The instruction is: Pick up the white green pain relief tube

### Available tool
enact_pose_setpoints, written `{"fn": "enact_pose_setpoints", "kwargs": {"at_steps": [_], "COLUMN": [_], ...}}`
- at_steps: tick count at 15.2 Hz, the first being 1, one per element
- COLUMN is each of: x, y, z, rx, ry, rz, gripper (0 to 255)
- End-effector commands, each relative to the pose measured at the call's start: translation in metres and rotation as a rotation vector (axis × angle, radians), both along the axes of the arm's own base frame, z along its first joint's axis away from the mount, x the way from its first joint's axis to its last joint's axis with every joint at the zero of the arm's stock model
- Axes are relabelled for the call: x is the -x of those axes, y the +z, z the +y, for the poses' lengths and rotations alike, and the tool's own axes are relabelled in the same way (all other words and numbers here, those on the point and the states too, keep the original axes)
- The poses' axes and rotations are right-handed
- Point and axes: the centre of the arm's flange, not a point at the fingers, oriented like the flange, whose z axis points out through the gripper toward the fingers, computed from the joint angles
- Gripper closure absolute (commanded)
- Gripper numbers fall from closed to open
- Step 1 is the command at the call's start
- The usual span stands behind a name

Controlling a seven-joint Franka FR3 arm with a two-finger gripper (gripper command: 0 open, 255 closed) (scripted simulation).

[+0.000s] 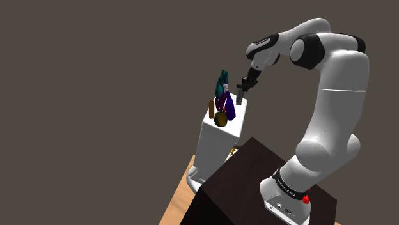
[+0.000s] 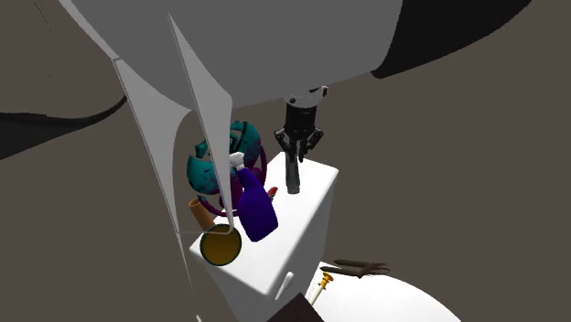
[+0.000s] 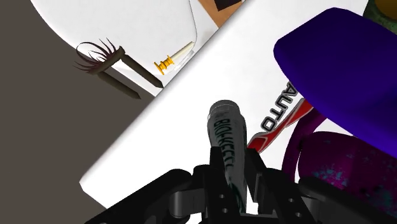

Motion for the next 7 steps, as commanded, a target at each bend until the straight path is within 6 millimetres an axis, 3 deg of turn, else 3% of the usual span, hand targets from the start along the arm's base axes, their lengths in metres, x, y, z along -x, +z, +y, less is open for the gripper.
{"fn": "enact_pose_setpoints", "kwargs": {"at_steps": [1,5,7], "x": [0.0,0.0,0.0], "y": [0.01,0.031,0.032], "z": [-0.001,-0.001,0.0], "rx": [0.0,0.0,0.0], "ry": [0.0,0.0,0.0], "rz": [0.0,0.0,0.0], "gripper": [255,255,255]}}
